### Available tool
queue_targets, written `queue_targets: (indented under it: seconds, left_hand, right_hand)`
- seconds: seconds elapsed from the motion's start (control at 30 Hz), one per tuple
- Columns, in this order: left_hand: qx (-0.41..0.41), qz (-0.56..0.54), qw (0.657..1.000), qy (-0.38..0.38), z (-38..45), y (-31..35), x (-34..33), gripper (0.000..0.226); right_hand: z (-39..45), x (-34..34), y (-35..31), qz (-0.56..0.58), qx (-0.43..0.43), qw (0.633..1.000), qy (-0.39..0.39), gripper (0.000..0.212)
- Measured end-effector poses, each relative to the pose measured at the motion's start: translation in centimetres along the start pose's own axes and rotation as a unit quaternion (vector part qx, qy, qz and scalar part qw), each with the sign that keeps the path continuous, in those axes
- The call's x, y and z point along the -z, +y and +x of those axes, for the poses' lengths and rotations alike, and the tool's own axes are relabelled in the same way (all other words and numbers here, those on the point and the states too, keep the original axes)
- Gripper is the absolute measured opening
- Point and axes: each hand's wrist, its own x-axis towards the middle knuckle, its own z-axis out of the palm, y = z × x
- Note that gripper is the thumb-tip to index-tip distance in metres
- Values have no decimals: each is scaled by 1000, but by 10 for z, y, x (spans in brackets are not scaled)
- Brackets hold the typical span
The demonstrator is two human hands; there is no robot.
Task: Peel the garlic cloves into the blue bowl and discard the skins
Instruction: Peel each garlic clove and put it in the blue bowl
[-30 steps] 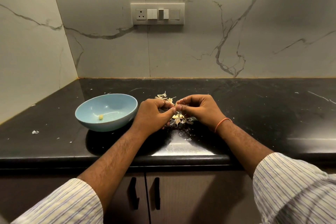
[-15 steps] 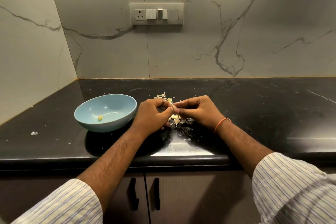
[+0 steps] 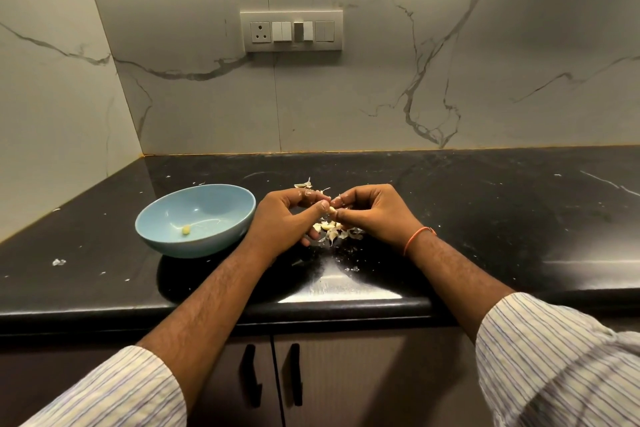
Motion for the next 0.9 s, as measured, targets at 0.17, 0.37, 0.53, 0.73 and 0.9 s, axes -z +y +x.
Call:
queue_targets:
  seconds: [0.17, 0.37, 0.53, 0.73, 0.9]
  left_hand:
    - [-21, 23, 999, 15, 1, -2, -1, 14]
    - [-52, 32, 998, 27, -1, -2, -2, 15]
    - [-71, 20, 997, -14, -4, 2, -2, 17]
    - [-66, 1, 997, -32, -2, 0, 2, 20]
    - [-51, -1, 998, -24, 0, -1, 2, 19]
  right_hand:
    - [0, -3, 2, -16, 8, 1000, 5, 16]
    - [0, -2, 2, -7, 15, 1000, -4, 13]
    - [-1, -1, -1, -2, 7, 1000, -10, 8]
    - [1, 0, -2, 0, -13, 999, -45, 13]
    - [0, -2, -4, -33, 8, 997, -66, 23]
